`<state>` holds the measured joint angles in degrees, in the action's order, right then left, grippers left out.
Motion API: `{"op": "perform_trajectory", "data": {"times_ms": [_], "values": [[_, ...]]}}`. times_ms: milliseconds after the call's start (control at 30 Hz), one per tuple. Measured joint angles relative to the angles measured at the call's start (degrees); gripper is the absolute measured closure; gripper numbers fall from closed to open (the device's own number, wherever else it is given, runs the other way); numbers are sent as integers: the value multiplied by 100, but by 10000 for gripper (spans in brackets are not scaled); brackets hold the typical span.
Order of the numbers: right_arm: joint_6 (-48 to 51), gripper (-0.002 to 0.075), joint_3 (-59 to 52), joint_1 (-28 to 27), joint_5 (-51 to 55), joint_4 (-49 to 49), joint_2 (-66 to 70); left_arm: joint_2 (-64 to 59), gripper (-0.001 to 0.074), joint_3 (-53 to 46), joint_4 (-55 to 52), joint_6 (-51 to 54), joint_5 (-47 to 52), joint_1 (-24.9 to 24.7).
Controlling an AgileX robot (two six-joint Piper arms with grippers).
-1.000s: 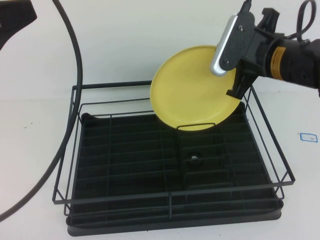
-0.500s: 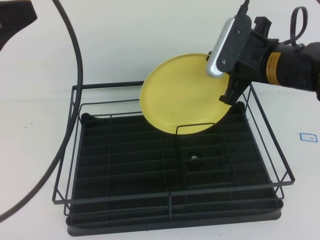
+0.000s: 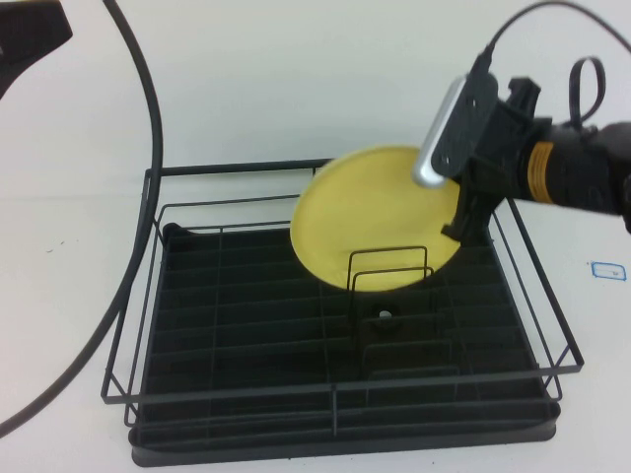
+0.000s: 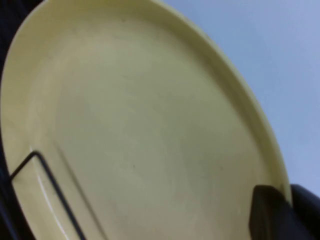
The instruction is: Place plate on rack
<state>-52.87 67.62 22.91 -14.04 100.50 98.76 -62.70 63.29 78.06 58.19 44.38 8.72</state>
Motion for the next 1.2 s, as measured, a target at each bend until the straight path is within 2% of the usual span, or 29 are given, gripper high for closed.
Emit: {"op": "perform_trajectory", "data": {"times_ms": [400, 500, 667, 800, 1033, 1100, 1200], "values": [[-36, 678, -271, 0, 26, 0, -11, 0, 734, 0, 0, 0, 0, 0], [-146, 592, -319, 0, -74, 0, -62, 0, 734, 0, 0, 0, 0, 0], [-441, 337, -329, 0, -99, 0, -205, 0, 734, 0, -14, 0, 0, 0], [-507, 271, -329, 0, -99, 0, -388, 0, 734, 0, -14, 0, -11, 0], [-591, 277, -329, 0, -120, 0, -1190, 96, 734, 258, -93, 257, 78, 0], [-600, 317, -329, 0, -110, 0, -1512, 219, 734, 558, -283, 229, 104, 0], [-647, 429, -329, 0, -25, 0, -2094, 489, 734, 1038, -824, -206, 125, 0]]}}
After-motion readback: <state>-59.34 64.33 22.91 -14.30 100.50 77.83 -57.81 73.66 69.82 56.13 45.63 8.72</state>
